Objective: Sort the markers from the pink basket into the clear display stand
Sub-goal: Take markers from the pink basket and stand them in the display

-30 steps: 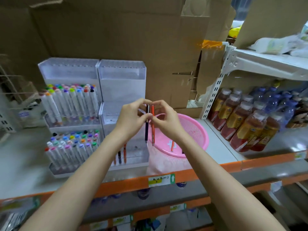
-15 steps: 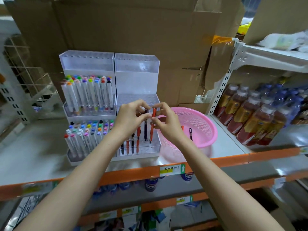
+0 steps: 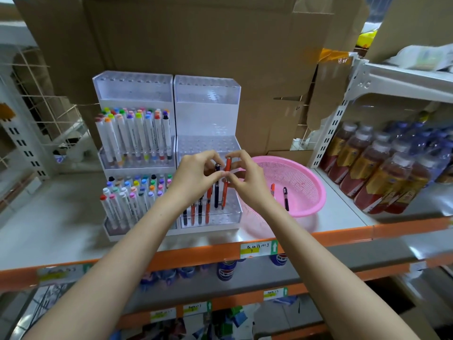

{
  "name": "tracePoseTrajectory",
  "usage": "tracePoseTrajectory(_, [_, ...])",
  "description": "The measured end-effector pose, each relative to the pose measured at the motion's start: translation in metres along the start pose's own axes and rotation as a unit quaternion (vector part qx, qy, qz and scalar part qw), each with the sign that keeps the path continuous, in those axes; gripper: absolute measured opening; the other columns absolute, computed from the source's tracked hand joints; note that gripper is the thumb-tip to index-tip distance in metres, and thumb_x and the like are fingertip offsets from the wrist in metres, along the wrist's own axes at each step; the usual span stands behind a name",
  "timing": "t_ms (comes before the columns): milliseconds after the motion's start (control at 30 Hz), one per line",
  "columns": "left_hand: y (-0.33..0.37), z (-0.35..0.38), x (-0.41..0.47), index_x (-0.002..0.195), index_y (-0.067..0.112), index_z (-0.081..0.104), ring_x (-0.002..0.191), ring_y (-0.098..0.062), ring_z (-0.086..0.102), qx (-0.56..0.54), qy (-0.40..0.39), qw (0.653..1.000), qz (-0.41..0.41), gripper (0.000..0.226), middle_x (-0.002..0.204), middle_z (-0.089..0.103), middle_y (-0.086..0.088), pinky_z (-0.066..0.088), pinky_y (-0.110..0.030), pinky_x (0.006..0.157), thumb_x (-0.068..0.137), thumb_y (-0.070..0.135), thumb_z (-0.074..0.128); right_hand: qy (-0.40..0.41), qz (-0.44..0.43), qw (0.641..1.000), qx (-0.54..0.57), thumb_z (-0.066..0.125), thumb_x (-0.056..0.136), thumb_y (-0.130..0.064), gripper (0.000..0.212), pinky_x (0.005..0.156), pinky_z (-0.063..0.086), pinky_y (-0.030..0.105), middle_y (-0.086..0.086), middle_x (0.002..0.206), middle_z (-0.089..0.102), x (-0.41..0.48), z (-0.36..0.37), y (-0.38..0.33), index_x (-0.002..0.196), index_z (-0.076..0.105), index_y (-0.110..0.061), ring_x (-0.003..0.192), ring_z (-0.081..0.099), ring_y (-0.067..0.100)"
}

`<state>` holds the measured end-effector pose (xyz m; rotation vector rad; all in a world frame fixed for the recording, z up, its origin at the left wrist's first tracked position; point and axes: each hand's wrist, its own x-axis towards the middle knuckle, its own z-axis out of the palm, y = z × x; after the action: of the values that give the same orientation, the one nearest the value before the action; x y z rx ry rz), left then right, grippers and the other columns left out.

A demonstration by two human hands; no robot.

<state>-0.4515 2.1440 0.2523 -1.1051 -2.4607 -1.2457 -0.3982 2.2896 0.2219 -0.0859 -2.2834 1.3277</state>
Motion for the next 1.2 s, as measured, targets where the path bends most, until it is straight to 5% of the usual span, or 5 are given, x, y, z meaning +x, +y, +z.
tracePoseTrajectory(167, [-0.005, 0.000, -0.002, 0.087, 0.020, 0.067, 0.068, -0.006, 0.064, 0.010, -0.004, 1.000, 0.003, 0.012, 0.070, 0.064, 0.006, 0.045, -0.011, 0.063, 0.080, 0.022, 0.076, 0.003, -0.004, 1.000, -0.009, 0.062, 0.088, -0.003, 0.031, 0.074, 0.057, 0.049, 0.000, 0.093, 0.067, -0.001, 0.004, 0.002, 0.113, 0.054, -0.019, 0.082, 0.069, 0.017])
tracePoseTrajectory(400, [-0.012, 0.004, -0.004, 0.087, 0.021, 0.066, 0.071, -0.011, 0.063, 0.024, -0.012, 1.000, 0.004, 0.013, 0.072, 0.065, 0.003, 0.053, -0.030, 0.071, 0.078, 0.023, 0.076, 0.002, -0.006, 0.999, -0.034, 0.062, 0.088, -0.004, 0.031, 0.075, 0.056, 0.048, -0.003, 0.092, 0.066, -0.003, 0.007, 0.005, 0.114, 0.054, -0.017, 0.083, 0.068, 0.017])
tracePoseTrajectory(1200, [-0.020, 0.013, -0.008, 0.091, 0.023, 0.065, 0.074, -0.007, 0.058, 0.119, -0.084, 0.989, 0.009, 0.020, 0.080, 0.063, 0.010, 0.051, -0.026, 0.069, 0.077, 0.030, 0.077, -0.002, -0.004, 0.999, -0.040, 0.063, 0.088, -0.004, 0.032, 0.073, 0.057, 0.039, 0.004, 0.097, 0.067, -0.003, 0.006, 0.013, 0.114, 0.053, -0.020, 0.083, 0.068, 0.016])
